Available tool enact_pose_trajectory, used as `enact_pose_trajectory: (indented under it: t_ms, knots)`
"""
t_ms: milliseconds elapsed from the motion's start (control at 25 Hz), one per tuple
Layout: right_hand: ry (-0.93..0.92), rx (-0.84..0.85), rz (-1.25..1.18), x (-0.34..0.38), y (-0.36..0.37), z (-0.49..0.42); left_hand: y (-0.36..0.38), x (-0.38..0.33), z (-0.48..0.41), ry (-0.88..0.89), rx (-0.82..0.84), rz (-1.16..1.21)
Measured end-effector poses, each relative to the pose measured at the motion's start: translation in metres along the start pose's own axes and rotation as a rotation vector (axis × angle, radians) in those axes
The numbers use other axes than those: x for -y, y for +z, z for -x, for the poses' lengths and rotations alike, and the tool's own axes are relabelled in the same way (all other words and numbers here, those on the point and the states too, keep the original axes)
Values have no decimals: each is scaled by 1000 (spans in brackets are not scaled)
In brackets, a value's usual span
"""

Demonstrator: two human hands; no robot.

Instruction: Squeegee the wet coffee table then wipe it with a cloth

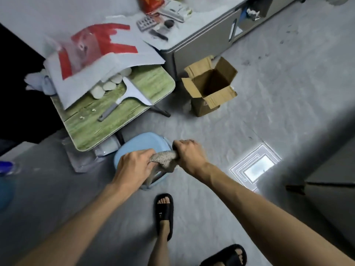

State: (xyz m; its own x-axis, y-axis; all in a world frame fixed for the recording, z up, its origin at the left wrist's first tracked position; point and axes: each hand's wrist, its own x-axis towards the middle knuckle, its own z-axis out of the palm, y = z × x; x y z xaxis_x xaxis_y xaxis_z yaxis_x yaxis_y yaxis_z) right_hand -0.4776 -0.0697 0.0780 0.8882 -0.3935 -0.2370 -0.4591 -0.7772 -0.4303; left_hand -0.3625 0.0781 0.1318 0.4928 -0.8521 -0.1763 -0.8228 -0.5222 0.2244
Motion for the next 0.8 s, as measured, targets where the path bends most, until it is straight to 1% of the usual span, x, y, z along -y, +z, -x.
enact_pose_trajectory:
  t_ms: [80, 120, 200, 320, 400, 520, 600, 680, 720, 800]
  knots:
    - [24, -27, 7, 20, 20, -35, 12, 47, -10, -91, -68, 75]
    - [2, -59, 29, 30, 34, -59, 19, 75, -17, -136, -105, 128]
    - [-50, -87, 41, 47, 66, -104, 43, 132, -33, -244, -111, 247]
    - [-73, 7, 61, 60, 112, -137, 84, 188, -46, -348, -53, 369]
    - [-114, 39, 98, 61, 134, -141, 105, 207, -45, -365, 13, 436]
    - [-75, 138, 67, 60, 138, -143, 124, 222, -35, -346, 72, 461]
    - [-74, 197, 73, 61, 144, -159, 135, 235, -34, -352, 79, 471]
    - [-64, 227, 48, 63, 154, -185, 151, 248, -42, -422, 77, 515]
    - [-69, 224, 32, 63, 164, -201, 162, 258, -49, -487, 65, 554]
    - [-44, 249, 25, 56, 187, -228, 180, 282, -70, -671, 93, 667]
